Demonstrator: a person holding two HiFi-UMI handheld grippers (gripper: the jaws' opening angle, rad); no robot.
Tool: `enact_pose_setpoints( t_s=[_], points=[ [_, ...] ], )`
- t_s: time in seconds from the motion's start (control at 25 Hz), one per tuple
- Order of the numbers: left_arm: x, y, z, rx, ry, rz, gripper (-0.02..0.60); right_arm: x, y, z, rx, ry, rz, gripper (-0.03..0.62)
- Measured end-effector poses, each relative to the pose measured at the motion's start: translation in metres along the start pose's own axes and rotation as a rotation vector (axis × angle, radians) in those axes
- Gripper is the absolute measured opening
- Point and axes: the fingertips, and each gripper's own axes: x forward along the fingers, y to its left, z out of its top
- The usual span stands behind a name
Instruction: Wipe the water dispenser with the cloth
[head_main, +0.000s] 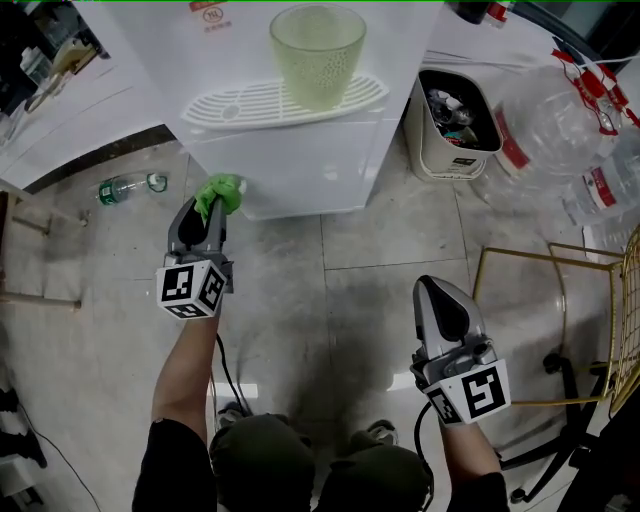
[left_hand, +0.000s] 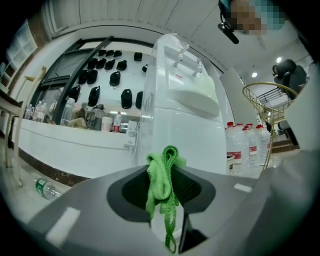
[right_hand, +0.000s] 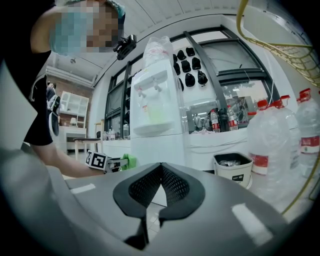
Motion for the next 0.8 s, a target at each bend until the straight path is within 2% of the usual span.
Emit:
enact_pose_setpoints(
  t_s=[0.08, 0.16, 0.32, 0.6, 0.68, 0.8],
  points=[
    [-0.005, 0.006, -0.001, 0.002, -0.007, 0.031, 0.120, -0.002, -0.001, -0.003, -0.008, 0.009, -0.005, 0.005],
    [-0.010, -0.005, -0.004, 0.009, -0.010, 0.010, 0.118, -0.004, -0.003, -0.005, -0.013, 0.017, -0.010, 0.005],
    [-0.007, -0.071, -0.023, 0.009, 0.002, -0.139, 0.118, -0.010, -0.008, -0.010, -0.002, 0.019, -0.017, 0.005],
    [0.034, -0.212, -0.054, 0.005, 0.047, -0.406, 0.118, -0.032, -0.025, -0.017, 0.011, 0.036, -0.059, 0.005],
    [0.044, -0.241, -0.064, 0.002, 0.067, -0.444, 0.118, -0.040, -0.031, -0.019, 0.011, 0.041, -0.075, 0.005],
    [0.058, -0.263, -0.081, 0.009, 0.105, -0.457, 0.118, -0.050, -0.038, -0.021, 0.014, 0.044, -0.099, 0.005]
  ],
)
